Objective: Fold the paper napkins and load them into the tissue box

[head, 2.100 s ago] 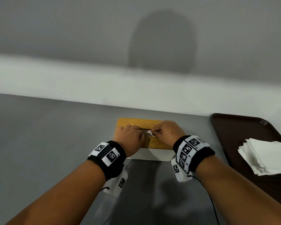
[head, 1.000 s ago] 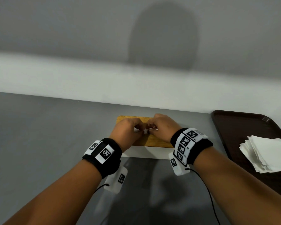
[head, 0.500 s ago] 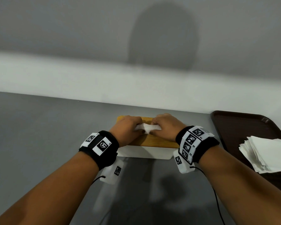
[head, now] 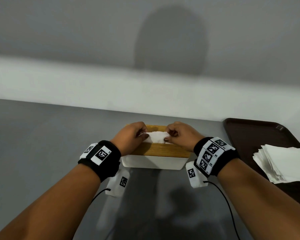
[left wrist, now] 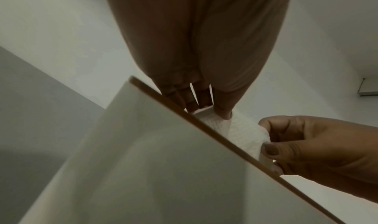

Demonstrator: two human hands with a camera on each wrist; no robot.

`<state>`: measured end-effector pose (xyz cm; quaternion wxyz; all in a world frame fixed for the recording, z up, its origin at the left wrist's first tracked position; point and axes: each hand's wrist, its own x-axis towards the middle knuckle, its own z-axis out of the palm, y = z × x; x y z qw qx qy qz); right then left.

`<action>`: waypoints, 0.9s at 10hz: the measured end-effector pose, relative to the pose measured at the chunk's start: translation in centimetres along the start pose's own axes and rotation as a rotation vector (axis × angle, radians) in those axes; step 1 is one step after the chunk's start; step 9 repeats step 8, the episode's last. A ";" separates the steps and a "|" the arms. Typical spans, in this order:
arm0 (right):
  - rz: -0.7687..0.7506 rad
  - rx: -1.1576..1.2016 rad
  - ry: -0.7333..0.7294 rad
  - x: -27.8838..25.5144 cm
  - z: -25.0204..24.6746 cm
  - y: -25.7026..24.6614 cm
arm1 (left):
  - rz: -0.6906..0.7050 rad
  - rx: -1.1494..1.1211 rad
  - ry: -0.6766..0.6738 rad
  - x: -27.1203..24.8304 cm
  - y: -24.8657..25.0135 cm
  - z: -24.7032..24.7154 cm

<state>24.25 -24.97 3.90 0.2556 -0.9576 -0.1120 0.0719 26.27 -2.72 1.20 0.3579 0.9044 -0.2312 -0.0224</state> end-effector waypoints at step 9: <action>0.145 0.308 0.228 -2.4 0.5 1.2 | -0.052 -0.145 0.195 -0.8 0.2 -0.4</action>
